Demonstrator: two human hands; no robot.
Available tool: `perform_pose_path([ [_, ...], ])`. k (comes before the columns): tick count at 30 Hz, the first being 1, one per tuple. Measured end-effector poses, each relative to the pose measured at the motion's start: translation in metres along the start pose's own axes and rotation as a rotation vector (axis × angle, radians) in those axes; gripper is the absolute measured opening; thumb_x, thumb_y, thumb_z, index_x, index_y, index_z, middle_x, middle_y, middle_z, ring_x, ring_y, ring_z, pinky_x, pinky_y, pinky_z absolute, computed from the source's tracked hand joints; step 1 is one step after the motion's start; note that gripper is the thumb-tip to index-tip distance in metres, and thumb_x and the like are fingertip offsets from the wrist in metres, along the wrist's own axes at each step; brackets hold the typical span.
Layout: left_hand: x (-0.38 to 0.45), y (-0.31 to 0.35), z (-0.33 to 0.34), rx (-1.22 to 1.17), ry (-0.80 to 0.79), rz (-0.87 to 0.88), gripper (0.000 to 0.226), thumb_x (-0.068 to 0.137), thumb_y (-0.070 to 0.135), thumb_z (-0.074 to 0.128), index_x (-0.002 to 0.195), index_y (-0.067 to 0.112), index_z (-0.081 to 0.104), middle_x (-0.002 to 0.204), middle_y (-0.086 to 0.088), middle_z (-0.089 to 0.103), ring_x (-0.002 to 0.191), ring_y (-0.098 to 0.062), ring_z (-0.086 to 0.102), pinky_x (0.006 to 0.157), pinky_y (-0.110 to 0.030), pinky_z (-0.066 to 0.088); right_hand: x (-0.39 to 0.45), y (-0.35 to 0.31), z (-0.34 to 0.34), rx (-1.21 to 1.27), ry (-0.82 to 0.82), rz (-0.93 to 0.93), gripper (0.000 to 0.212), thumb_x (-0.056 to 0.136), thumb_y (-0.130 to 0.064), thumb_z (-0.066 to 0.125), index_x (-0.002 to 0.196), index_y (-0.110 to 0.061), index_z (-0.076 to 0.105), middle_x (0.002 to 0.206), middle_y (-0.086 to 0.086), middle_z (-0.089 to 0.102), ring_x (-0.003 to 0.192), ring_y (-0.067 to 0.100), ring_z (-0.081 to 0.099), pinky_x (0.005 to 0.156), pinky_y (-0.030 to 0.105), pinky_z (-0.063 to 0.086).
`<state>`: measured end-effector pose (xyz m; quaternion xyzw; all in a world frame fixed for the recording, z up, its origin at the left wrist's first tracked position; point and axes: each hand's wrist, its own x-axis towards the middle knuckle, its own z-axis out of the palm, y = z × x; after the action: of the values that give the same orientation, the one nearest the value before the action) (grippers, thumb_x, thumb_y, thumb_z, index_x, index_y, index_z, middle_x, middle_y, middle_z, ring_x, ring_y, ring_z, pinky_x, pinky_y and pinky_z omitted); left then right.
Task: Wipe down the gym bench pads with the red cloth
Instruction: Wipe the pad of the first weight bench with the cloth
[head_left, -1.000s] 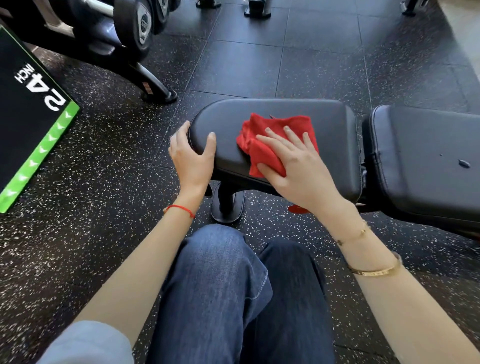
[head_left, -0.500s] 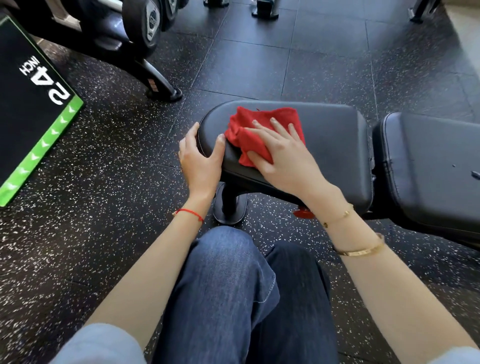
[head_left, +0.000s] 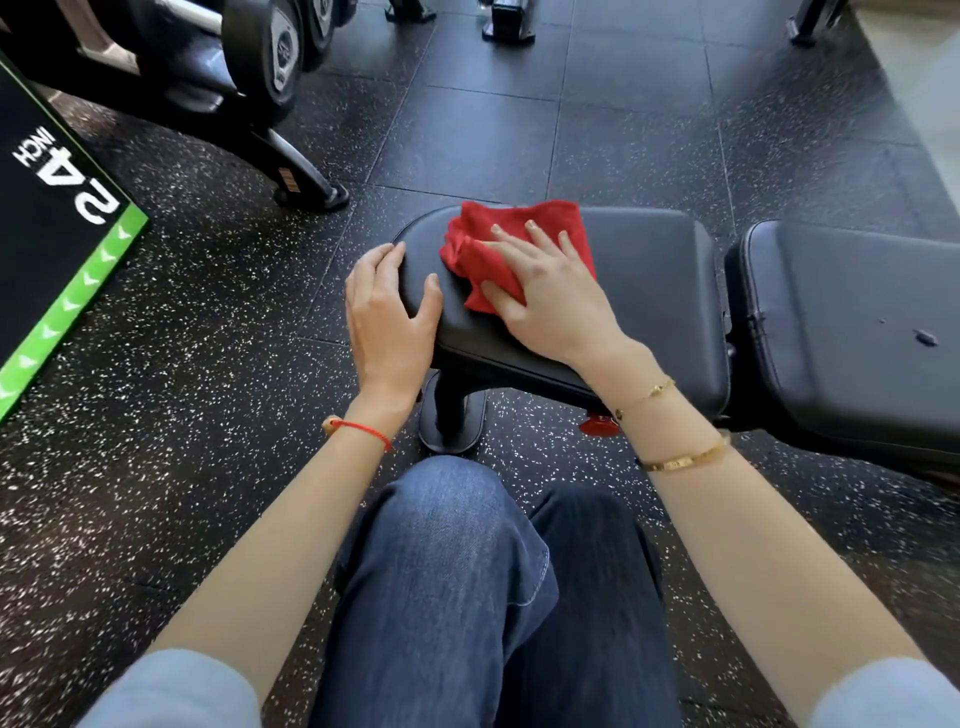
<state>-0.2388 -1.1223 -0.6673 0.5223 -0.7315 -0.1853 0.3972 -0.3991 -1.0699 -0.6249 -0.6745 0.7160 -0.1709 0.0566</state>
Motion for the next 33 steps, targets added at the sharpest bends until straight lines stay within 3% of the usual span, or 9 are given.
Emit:
perform_pose_path([
  [6,0.006,0.010,-0.003,0.041,-0.099,0.190,0.029,0.094,0.013,0.055,0.118,0.005,0.068,0.120,-0.009,0.064,0.118,-0.025,0.052,0.107,-0.026,0.033,-0.032,0.046,-0.018,0.013,0.091,0.116,0.046,0.093,-0.032,0.051,0.139,-0.027,0.044,0.150,-0.002,0.039,0.142,0.031,0.027,0.117,0.048,0.013],
  [11,0.006,0.023,0.007,0.035,-0.099,0.184,0.026,0.093,0.015,0.055,0.112,0.006,0.071,0.114,-0.008,0.066,0.114,-0.024,0.053,0.105,-0.024,0.034,0.010,0.067,-0.029,-0.010,0.072,0.329,0.050,0.094,-0.035,0.047,0.142,-0.024,0.039,0.153,0.000,0.033,0.143,0.032,0.022,0.118,0.049,0.007],
  [18,0.003,0.024,0.012,-0.013,-0.042,0.133,0.022,0.090,0.015,0.059,0.105,0.008,0.073,0.108,-0.007,0.068,0.109,-0.024,0.055,0.102,-0.026,0.037,-0.018,0.020,-0.007,0.010,0.045,0.068,0.047,0.093,-0.036,0.049,0.139,-0.030,0.043,0.152,-0.006,0.036,0.144,0.027,0.022,0.119,0.046,0.009],
  [22,0.003,0.022,0.013,-0.033,-0.040,0.130,0.021,0.089,0.016,0.060,0.105,0.009,0.073,0.108,-0.005,0.068,0.110,-0.023,0.055,0.103,-0.026,0.038,-0.041,0.056,-0.020,0.042,0.078,0.111,0.048,0.092,-0.035,0.052,0.139,-0.028,0.044,0.151,-0.004,0.037,0.143,0.030,0.024,0.118,0.047,0.011],
  [28,0.001,0.023,0.014,-0.044,-0.027,0.124,0.021,0.090,0.016,0.060,0.104,0.009,0.074,0.108,-0.004,0.068,0.111,-0.022,0.054,0.102,-0.021,0.036,0.002,0.094,-0.038,0.010,0.084,0.368,0.052,0.094,-0.038,0.048,0.142,-0.022,0.039,0.153,0.001,0.033,0.143,0.033,0.022,0.118,0.048,0.007],
  [33,0.002,0.022,0.014,-0.036,-0.021,0.137,0.019,0.089,0.014,0.061,0.102,0.008,0.074,0.106,-0.006,0.069,0.108,-0.024,0.055,0.100,-0.021,0.035,0.002,0.039,-0.015,0.050,0.025,0.131,0.052,0.090,-0.038,0.053,0.140,-0.029,0.041,0.153,-0.002,0.034,0.143,0.029,0.023,0.119,0.045,0.008],
])
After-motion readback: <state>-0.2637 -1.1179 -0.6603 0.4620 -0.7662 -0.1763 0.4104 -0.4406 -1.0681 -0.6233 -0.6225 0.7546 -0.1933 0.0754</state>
